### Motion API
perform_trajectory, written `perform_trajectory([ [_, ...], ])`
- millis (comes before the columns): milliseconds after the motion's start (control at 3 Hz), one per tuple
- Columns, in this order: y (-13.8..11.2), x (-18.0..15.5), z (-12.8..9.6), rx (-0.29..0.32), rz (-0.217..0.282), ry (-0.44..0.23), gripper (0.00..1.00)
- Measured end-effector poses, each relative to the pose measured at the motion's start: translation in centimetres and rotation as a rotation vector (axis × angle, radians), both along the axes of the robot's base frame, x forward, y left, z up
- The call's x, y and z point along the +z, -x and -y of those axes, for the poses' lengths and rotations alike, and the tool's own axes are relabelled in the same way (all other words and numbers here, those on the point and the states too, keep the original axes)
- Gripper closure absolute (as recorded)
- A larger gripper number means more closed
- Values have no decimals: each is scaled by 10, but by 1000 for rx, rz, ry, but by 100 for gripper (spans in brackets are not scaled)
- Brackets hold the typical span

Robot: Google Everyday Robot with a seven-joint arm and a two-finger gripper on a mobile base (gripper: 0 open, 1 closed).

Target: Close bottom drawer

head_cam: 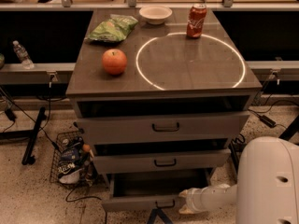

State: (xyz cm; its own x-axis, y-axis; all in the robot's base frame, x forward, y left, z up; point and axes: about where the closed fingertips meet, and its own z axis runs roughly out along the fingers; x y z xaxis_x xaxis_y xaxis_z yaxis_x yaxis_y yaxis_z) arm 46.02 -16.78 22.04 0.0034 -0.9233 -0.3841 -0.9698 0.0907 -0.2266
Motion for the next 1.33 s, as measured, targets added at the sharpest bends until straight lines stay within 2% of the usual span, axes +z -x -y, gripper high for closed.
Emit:
perform_trajectory([
  [333,18,-11,9,2,-38,28,18],
  [667,33,-25,13,-4,-71,44,41],
  [1333,35,-21,13,-4,-66,44,88],
])
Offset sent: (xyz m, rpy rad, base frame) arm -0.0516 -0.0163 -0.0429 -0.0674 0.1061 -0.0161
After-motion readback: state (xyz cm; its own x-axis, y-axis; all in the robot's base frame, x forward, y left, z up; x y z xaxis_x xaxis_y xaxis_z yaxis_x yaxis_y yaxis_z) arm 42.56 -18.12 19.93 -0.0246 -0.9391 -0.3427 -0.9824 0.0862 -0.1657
